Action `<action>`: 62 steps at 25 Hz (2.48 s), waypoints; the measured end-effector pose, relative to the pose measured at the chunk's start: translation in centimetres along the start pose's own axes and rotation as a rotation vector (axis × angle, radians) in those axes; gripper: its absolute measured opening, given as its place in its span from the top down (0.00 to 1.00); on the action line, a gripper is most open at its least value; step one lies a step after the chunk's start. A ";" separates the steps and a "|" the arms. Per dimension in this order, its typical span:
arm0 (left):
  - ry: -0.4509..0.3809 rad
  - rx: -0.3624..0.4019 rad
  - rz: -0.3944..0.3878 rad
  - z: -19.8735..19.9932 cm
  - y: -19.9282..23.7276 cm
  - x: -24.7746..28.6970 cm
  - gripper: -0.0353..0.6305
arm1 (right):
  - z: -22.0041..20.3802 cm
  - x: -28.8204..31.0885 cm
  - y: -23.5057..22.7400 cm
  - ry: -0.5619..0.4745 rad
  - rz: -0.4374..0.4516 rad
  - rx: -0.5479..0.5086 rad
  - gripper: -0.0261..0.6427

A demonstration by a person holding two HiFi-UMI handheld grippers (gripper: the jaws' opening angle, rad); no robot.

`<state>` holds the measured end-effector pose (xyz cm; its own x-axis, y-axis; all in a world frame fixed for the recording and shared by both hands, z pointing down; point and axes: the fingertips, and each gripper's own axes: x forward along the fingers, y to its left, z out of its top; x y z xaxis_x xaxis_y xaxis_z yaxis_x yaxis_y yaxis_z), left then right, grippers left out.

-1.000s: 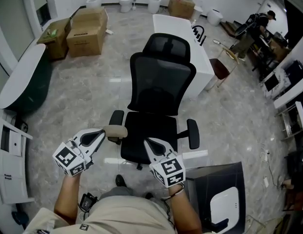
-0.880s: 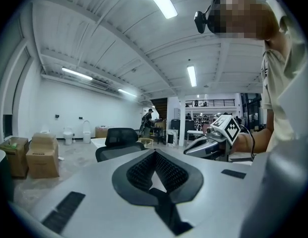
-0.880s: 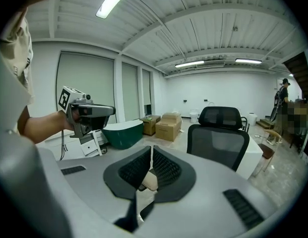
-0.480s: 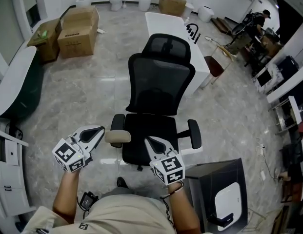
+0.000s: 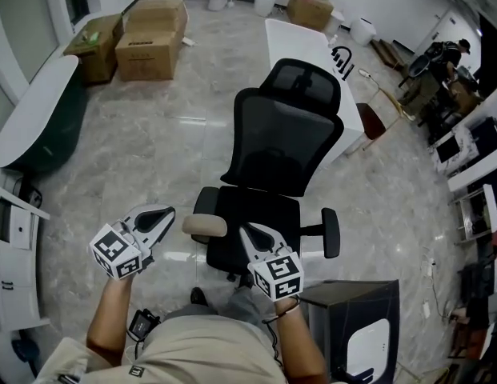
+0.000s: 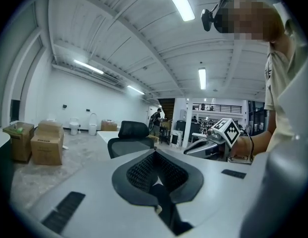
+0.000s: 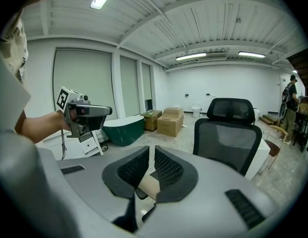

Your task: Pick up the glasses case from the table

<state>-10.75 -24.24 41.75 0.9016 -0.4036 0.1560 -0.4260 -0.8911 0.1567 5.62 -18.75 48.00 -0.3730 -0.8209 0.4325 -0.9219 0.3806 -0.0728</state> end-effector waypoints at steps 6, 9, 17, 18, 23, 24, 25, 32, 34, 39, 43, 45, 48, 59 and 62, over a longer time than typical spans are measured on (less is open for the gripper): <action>0.012 -0.043 0.071 -1.0 1.3 -0.5 0.93 | 0.1 2.3 -0.8 0.026 0.064 -0.009 0.88; 0.018 -0.058 0.099 -1.4 1.9 -0.5 0.92 | 0.1 3.3 -1.2 0.041 0.094 -0.007 0.87; 0.061 -0.111 0.135 -4.0 3.2 0.6 0.92 | -1.0 5.9 -2.3 0.077 0.161 0.011 0.83; 0.069 -0.120 0.136 -4.5 3.3 0.8 0.92 | -1.4 6.2 -2.4 0.084 0.170 0.014 0.82; 0.106 -0.175 0.118 -7.1 4.0 2.2 0.92 | -3.1 7.9 -2.9 0.122 0.217 0.030 0.76; 0.116 -0.185 0.113 -7.8 4.2 2.5 0.92 | -3.6 8.3 -2.9 0.129 0.228 0.033 0.74; 0.126 -0.195 0.111 -8.6 4.4 2.8 0.92 | -4.0 8.7 -2.9 0.137 0.240 0.035 0.72; 0.208 -0.273 0.090 -13.7 5.9 5.2 0.78 | -7.2 11.9 -2.6 0.198 0.329 0.020 0.60; 0.231 -0.288 0.083 -15.2 6.2 5.9 0.73 | -8.4 12.8 -2.4 0.215 0.359 0.009 0.58; 0.278 -0.304 0.060 -18.9 6.6 7.4 0.60 | -10.5 14.5 -1.3 0.225 0.465 0.039 0.53; 0.283 -0.347 0.039 -21.2 6.5 8.2 0.49 | -12.4 15.5 -0.7 0.247 0.523 0.036 0.49; 0.279 -0.371 0.029 -22.2 6.5 8.4 0.43 | -13.5 16.0 -0.3 0.268 0.546 0.032 0.48; 0.295 -0.386 0.015 -23.9 6.5 9.0 0.39 | -15.3 16.7 -0.1 0.302 0.575 0.017 0.46; 0.326 -0.461 0.054 -29.3 7.6 10.4 0.34 | -21.2 19.2 -0.6 0.403 0.569 -0.141 0.44; 0.325 -0.473 0.056 -30.2 7.8 10.7 0.34 | -22.4 19.9 -0.2 0.424 0.585 -0.162 0.44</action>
<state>-6.70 -29.26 74.13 0.8389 -0.2968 0.4563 -0.5274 -0.6503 0.5468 0.76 -25.61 76.72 -0.6961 -0.2418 0.6760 -0.5453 0.7906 -0.2787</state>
